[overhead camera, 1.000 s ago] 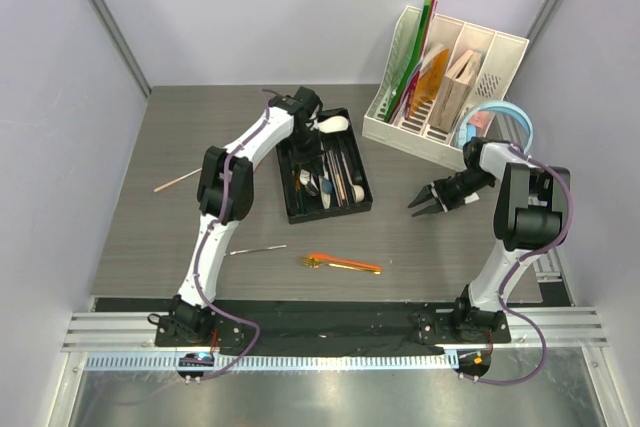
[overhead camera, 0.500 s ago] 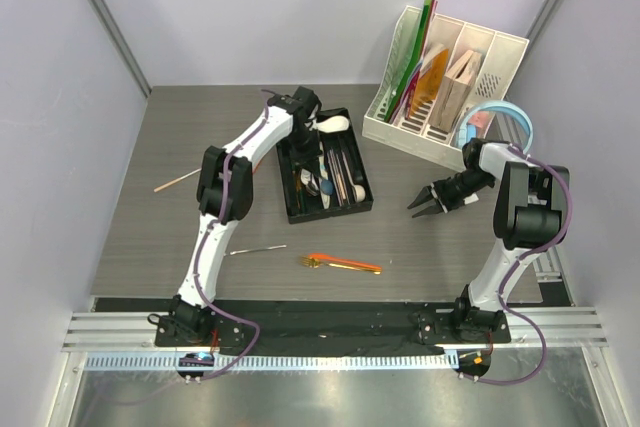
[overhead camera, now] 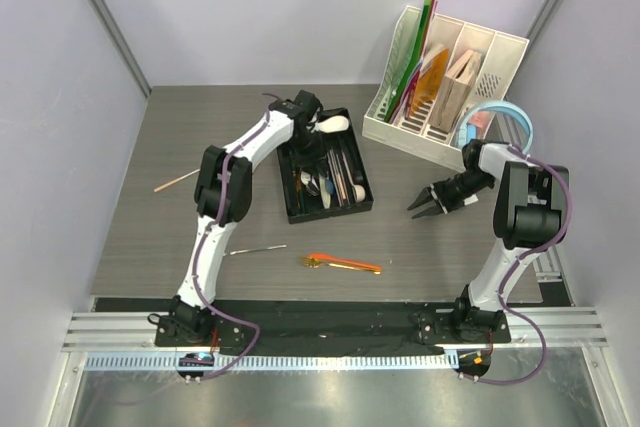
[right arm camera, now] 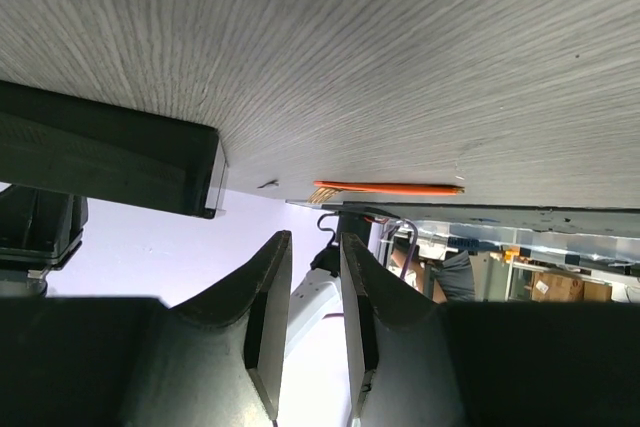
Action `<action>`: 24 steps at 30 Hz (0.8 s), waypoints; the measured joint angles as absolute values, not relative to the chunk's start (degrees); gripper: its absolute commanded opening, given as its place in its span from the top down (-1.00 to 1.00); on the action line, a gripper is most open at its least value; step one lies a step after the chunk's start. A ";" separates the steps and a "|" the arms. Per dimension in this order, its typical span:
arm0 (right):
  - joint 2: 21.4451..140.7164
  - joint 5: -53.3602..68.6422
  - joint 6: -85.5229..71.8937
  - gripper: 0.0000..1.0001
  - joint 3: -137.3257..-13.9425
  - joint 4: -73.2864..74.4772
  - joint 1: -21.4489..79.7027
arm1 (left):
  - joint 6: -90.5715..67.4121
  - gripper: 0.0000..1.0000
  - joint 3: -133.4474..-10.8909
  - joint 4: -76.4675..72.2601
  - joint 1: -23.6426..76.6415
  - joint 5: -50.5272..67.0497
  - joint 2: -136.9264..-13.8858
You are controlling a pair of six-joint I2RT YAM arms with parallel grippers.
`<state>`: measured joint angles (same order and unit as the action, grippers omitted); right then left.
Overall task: Sort the eating utensils into containers
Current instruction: Pick up the spoon from the storage box.
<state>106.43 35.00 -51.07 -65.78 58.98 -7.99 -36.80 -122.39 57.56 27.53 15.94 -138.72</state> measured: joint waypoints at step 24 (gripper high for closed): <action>106.56 34.50 -51.07 0.37 -64.97 59.22 -7.99 | -36.03 1.00 -122.45 55.53 27.86 15.57 -134.63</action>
